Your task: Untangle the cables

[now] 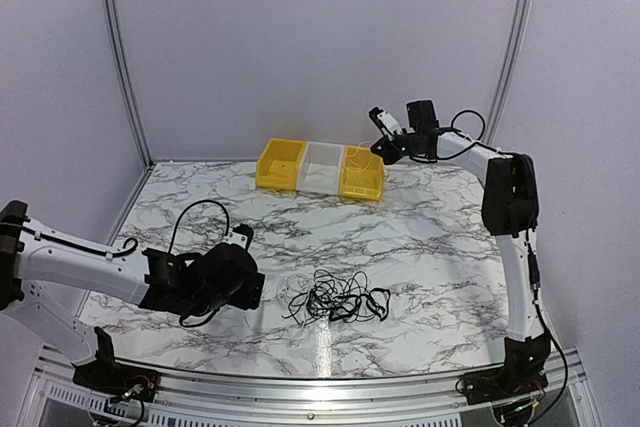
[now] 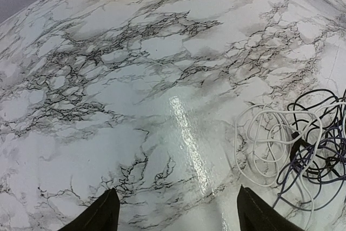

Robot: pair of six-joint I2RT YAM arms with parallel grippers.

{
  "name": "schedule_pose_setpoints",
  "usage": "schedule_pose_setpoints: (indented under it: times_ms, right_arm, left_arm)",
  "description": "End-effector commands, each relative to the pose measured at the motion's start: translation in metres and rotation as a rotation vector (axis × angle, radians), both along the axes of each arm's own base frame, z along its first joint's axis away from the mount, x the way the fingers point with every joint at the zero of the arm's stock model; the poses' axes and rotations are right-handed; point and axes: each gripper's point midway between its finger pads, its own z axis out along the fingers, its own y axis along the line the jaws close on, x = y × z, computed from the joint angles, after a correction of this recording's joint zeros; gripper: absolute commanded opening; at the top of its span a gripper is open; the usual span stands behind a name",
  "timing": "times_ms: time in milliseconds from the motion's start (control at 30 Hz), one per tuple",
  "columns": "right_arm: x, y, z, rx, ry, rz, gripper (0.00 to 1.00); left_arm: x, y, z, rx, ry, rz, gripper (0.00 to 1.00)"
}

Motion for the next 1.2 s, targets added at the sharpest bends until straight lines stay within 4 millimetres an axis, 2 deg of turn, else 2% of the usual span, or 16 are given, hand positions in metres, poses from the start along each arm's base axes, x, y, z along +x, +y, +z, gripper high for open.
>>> schedule_pose_setpoints:
  times_ms: [0, 200, 367, 567, 667, 767, 800, 967, 1067, 1167]
  right_arm:
    - [0.015, -0.007, 0.007, -0.007, -0.036, -0.064, 0.0]
    - [0.02, -0.014, -0.012, -0.031, -0.012, -0.108, 0.0]
    - [0.023, -0.025, -0.018, -0.068, -0.007, -0.174, 0.0]
    - [0.015, -0.018, -0.02, -0.08, -0.002, -0.132, 0.0]
    - [0.014, -0.012, -0.03, -0.109, 0.007, -0.116, 0.0]
    - [0.013, -0.011, -0.035, -0.112, 0.036, -0.117, 0.13]
    - [0.011, -0.01, -0.031, -0.109, 0.039, -0.114, 0.17]
    - [-0.01, -0.017, 0.014, -0.111, 0.003, -0.104, 0.31]
    - [-0.03, -0.023, 0.038, -0.118, -0.003, -0.099, 0.4]
    - [-0.054, -0.027, 0.05, -0.123, 0.001, -0.079, 0.48]
  left_arm:
    - [0.007, -0.005, 0.011, -0.011, -0.045, 0.021, 0.78]
    - [0.01, -0.01, 0.007, 0.018, -0.047, 0.011, 0.78]
    - [0.011, -0.013, 0.003, 0.012, -0.04, 0.012, 0.78]
    - [0.009, -0.01, 0.002, 0.002, -0.042, 0.015, 0.78]
    - [0.009, -0.01, 0.001, -0.004, -0.041, 0.015, 0.78]
    - [0.008, -0.01, -0.001, -0.007, -0.034, 0.019, 0.78]
    - [0.008, -0.009, -0.002, -0.012, -0.031, 0.021, 0.78]
    - [0.007, -0.008, 0.005, -0.048, -0.039, 0.027, 0.78]
    - [0.007, -0.008, 0.012, -0.061, -0.054, 0.024, 0.78]
    - [0.008, -0.009, 0.019, -0.08, -0.069, 0.023, 0.78]
